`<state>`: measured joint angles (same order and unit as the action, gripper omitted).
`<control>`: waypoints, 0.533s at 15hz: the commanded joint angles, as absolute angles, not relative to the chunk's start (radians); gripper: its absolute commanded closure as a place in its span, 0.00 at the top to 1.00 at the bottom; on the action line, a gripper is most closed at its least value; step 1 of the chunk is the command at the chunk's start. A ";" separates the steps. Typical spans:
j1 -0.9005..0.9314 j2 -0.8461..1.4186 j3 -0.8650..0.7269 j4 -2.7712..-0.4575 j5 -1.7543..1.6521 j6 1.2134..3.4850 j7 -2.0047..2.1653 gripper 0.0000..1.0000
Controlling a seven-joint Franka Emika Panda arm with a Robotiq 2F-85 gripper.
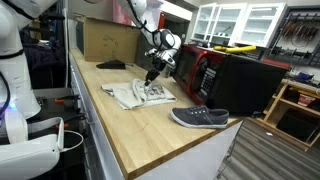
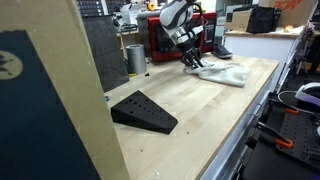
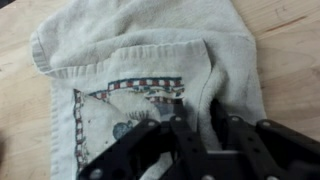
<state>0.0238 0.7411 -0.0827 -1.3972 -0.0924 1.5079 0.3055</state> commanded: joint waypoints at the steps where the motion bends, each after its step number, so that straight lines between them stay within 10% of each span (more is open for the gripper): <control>1: 0.024 0.751 -0.067 -1.338 -0.062 1.431 0.291 0.01; 8: 0.033 0.744 -0.037 -1.288 -0.004 1.423 0.292 0.01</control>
